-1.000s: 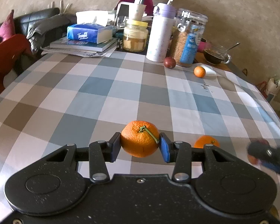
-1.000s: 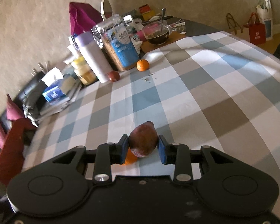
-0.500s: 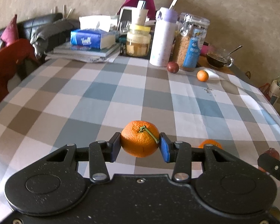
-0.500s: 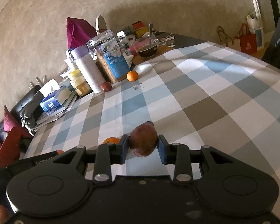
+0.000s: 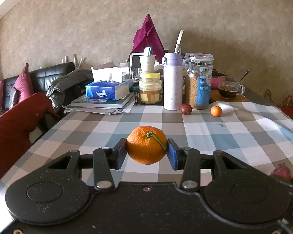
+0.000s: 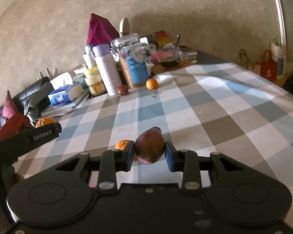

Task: Organize fruits
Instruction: 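Carry the orange in the left tool and plum in the right tool over the gold tray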

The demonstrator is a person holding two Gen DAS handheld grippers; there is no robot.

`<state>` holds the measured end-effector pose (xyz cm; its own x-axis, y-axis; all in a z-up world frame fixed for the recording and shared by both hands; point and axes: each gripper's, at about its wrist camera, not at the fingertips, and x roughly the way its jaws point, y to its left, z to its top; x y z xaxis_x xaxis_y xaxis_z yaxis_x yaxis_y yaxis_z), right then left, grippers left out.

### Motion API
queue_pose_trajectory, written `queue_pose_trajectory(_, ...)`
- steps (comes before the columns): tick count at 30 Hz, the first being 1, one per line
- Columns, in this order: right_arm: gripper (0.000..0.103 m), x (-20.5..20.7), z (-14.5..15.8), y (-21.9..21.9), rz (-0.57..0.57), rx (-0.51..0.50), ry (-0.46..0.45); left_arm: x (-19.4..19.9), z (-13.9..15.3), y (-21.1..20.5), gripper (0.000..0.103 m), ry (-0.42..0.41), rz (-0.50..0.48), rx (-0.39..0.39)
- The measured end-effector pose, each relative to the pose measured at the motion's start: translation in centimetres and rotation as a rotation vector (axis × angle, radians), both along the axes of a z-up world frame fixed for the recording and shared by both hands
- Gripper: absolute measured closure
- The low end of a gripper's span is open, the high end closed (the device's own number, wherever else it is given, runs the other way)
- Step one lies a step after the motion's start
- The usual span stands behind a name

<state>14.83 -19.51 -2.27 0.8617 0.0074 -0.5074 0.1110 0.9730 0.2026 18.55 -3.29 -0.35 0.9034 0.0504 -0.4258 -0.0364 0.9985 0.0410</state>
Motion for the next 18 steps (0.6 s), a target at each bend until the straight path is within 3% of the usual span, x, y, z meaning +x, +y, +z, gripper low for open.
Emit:
queue_pose_trajectory(11, 0.068, -1.5, 1.8, -0.6, 0.008, 0.044, -0.015, -4.3, 3.9, 3.6, 0.052, 0.159, -0.001, -0.054)
queue_pose_trajectory(18, 0.068, -5.4, 4.8, -1.0, 0.071, 0.071, -0.044, -7.9, 3.6, 4.1, 0.052, 0.278, -0.051, -0.028)
